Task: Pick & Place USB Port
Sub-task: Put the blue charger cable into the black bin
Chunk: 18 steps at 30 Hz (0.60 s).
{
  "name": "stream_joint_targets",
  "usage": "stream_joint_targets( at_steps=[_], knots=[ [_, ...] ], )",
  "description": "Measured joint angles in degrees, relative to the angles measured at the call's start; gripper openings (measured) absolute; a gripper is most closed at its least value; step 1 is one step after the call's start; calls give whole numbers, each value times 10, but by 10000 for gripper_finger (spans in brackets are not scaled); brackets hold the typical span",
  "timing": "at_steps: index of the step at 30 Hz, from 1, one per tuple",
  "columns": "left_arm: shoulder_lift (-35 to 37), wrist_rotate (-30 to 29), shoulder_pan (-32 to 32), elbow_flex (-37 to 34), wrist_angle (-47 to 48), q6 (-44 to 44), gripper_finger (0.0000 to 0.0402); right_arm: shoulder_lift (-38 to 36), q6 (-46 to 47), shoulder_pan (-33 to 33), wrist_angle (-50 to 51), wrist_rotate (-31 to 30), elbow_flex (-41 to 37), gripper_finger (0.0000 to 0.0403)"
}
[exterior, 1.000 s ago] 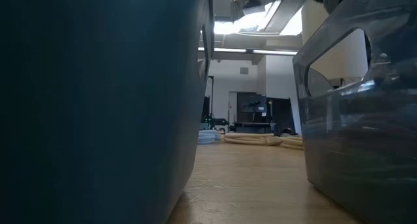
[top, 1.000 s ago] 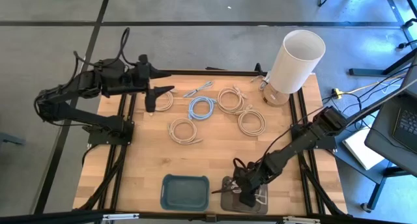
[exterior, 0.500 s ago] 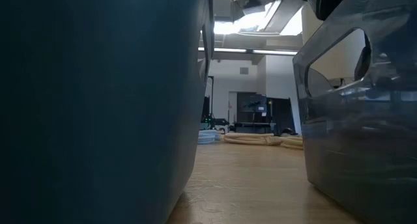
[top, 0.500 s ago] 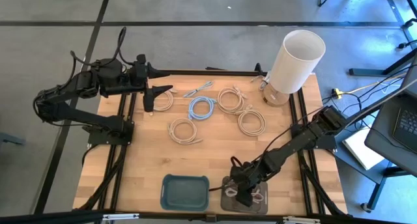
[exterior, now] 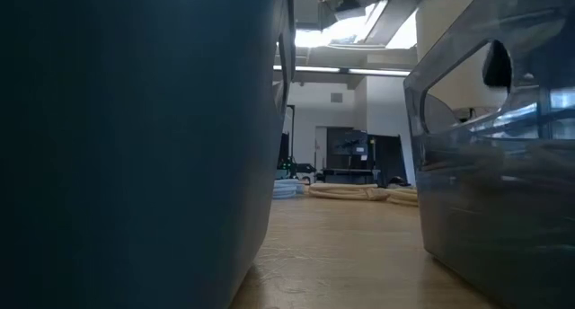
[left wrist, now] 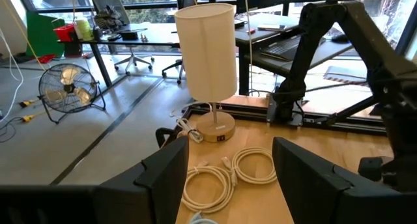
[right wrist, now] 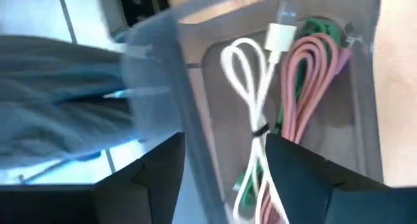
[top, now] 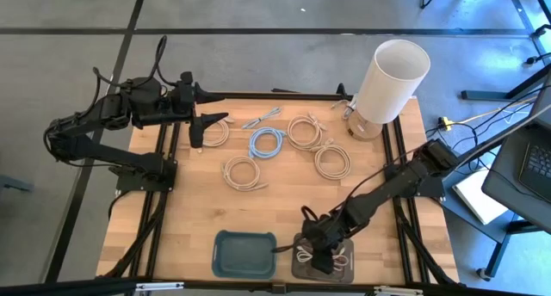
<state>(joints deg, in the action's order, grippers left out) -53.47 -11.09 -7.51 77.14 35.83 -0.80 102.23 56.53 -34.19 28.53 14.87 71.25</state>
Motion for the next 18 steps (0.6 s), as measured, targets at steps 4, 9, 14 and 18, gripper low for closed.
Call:
stream_joint_targets(
  at_steps=[4, 9, 14, 18],
  knots=[
    [0, 0, 0, 0, 0, 0, 216, -15, -53, 3, 144, -18, 104, 219],
    [0, 0, 0, 0, 0, 0, 216, -28, -111, 2, 330, -134, 287, 201],
    [0, 0, 0, 0, 0, 0, 216, -29, -172, 3, 411, -244, 432, 178],
    [0, 6, 0, 0, 0, 0, 216, -28, -246, 23, 452, -326, 465, 153]
  ],
)
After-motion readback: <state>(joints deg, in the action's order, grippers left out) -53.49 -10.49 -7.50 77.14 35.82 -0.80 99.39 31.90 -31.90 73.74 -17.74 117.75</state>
